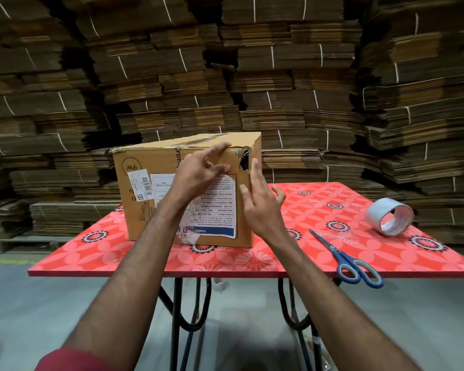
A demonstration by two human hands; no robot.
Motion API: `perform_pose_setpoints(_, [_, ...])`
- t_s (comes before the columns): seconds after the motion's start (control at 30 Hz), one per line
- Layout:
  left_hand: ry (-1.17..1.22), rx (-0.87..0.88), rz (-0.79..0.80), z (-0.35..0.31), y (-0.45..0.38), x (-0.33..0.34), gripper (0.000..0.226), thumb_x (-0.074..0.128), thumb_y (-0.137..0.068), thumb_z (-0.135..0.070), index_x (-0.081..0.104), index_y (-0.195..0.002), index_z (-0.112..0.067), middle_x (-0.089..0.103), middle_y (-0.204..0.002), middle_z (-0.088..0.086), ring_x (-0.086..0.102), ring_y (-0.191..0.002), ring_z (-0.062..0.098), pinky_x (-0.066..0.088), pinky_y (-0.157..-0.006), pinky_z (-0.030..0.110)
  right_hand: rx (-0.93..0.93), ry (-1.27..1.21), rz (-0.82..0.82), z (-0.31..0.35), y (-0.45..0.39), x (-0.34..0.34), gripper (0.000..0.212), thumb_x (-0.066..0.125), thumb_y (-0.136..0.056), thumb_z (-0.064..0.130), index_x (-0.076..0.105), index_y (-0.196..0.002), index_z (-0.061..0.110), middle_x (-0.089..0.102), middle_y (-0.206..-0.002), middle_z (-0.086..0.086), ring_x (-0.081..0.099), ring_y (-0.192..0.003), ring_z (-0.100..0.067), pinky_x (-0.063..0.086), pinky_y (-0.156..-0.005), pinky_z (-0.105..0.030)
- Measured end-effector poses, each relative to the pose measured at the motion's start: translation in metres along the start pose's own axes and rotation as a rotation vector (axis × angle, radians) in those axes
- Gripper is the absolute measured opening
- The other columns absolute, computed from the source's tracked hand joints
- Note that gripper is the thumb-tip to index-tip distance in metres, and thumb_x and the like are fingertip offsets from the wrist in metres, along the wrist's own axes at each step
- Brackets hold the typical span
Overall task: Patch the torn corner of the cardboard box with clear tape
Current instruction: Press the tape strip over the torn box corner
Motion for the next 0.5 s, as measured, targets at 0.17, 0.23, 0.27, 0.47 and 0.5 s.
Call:
perform_pose_setpoints(0.17, [-0.013, -0.004, -0.017, -0.001, 0.0, 0.0, 0.06, 0.073, -0.087, -0.037, 0.048, -0.14, -0.047, 0.076, -0.089, -0.003, 0.072, -0.083, 0.01, 0.061, -0.078, 0.043, -0.002, -0.022, -0.183, -0.001, 0.006, -0.012, 0.052, 0.035, -0.106, 0.037, 0.043, -0.155, 0.022, 0.046, -0.157, 0.004, 0.042, -0.144, -0.006, 0.014, -0.113, -0.036])
perform_pose_setpoints(0.23, [-0.018, 0.007, -0.017, -0.003, 0.0, 0.003, 0.06, 0.073, -0.087, -0.037, 0.049, -0.141, -0.046, 0.076, -0.088, -0.003, 0.072, -0.082, 0.01, 0.061, -0.079, 0.042, 0.069, -0.159, -0.282, -0.002, 0.0, -0.023, 0.043, 0.048, -0.105, 0.043, 0.062, -0.141, 0.024, 0.063, -0.141, 0.004, 0.057, -0.13, -0.011, 0.025, -0.109, -0.037])
perform_pose_setpoints(0.27, [-0.019, 0.009, -0.015, -0.005, -0.001, 0.004, 0.06, 0.073, -0.087, -0.036, 0.049, -0.141, -0.045, 0.076, -0.087, -0.004, 0.072, -0.082, 0.009, 0.061, -0.079, 0.042, 0.124, -0.229, -0.319, -0.004, -0.004, -0.028, 0.04, 0.054, -0.102, 0.047, 0.068, -0.133, 0.027, 0.068, -0.133, 0.005, 0.063, -0.123, -0.013, 0.029, -0.107, -0.036])
perform_pose_setpoints(0.47, [-0.044, 0.011, -0.032, -0.013, -0.005, 0.015, 0.061, 0.073, -0.086, -0.038, 0.049, -0.141, -0.045, 0.075, -0.089, -0.003, 0.071, -0.084, 0.012, 0.06, -0.08, 0.04, 0.248, -0.438, -0.37, -0.026, -0.018, -0.036, 0.02, 0.067, -0.081, 0.068, 0.069, -0.102, 0.066, 0.071, -0.098, 0.036, 0.069, -0.105, 0.001, 0.029, -0.11, -0.042])
perform_pose_setpoints(0.5, [-0.054, 0.016, -0.043, -0.016, -0.006, 0.019, 0.06, 0.073, -0.086, -0.039, 0.049, -0.141, -0.045, 0.075, -0.09, -0.003, 0.071, -0.084, 0.012, 0.06, -0.08, 0.04, 0.249, -0.472, -0.364, -0.031, -0.02, -0.036, 0.016, 0.066, -0.077, 0.072, 0.064, -0.093, 0.074, 0.068, -0.091, 0.042, 0.069, -0.104, 0.001, 0.036, -0.111, -0.051])
Point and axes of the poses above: each hand's wrist, its own y-axis away from the middle knuckle, its own x-axis out of the palm, z = x × y, the point moved 6 cm from there along -y, towards the middle knuckle
